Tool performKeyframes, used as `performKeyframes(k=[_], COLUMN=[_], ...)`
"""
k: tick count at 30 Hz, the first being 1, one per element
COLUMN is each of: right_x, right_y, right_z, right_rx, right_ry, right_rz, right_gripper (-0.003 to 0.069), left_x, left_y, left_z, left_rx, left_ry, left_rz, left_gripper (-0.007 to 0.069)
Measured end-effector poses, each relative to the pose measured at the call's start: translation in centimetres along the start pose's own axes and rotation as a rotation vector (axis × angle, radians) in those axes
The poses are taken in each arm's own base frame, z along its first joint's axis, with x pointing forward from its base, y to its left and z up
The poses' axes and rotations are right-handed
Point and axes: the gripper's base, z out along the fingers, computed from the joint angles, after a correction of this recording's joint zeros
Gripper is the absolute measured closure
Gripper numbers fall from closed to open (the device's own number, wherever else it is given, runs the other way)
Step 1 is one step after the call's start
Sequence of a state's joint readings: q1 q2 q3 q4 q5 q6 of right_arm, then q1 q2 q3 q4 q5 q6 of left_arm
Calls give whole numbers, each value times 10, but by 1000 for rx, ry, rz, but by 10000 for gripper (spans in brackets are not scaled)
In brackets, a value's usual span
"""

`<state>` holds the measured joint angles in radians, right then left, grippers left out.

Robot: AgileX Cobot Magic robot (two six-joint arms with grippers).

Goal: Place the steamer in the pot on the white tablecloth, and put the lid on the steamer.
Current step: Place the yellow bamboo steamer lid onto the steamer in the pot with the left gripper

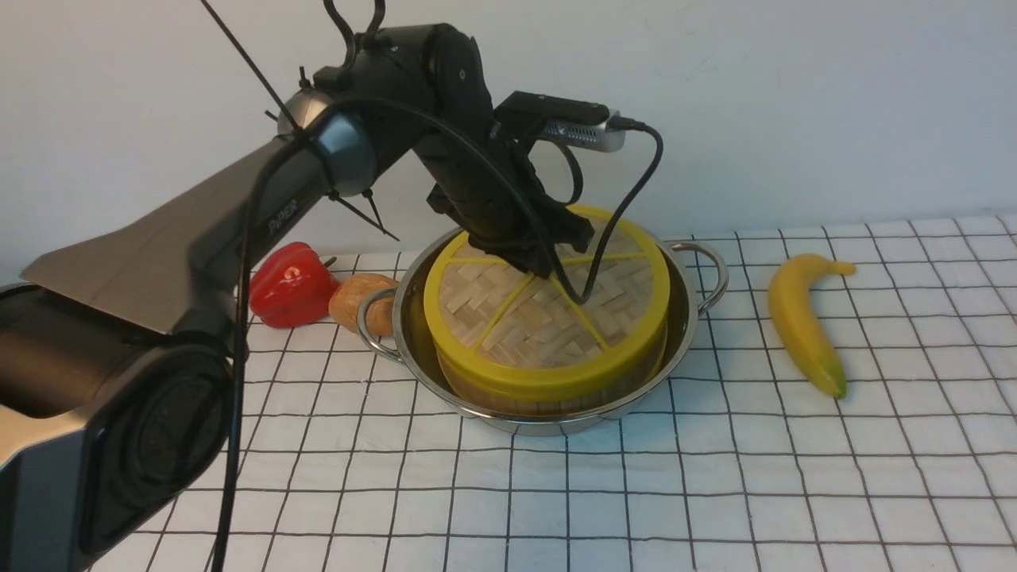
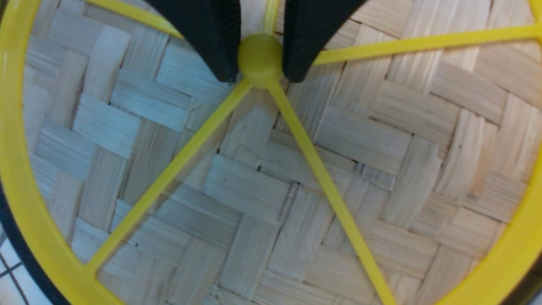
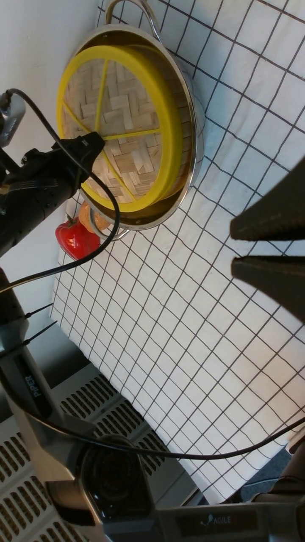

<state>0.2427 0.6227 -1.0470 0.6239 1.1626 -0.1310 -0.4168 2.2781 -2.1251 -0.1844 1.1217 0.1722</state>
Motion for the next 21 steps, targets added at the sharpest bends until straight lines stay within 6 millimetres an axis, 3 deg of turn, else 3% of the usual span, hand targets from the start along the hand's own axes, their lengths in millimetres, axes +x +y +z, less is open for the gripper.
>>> performKeyframes(k=[21], right_x=[0], right_y=[0], right_z=[0], right_rx=[0], right_ry=[3], right_rz=[0], right_gripper=[573], left_x=[0], left_y=[1], left_z=[0], left_rx=[-8], left_ry=[0], left_rz=[7], left_gripper=[480])
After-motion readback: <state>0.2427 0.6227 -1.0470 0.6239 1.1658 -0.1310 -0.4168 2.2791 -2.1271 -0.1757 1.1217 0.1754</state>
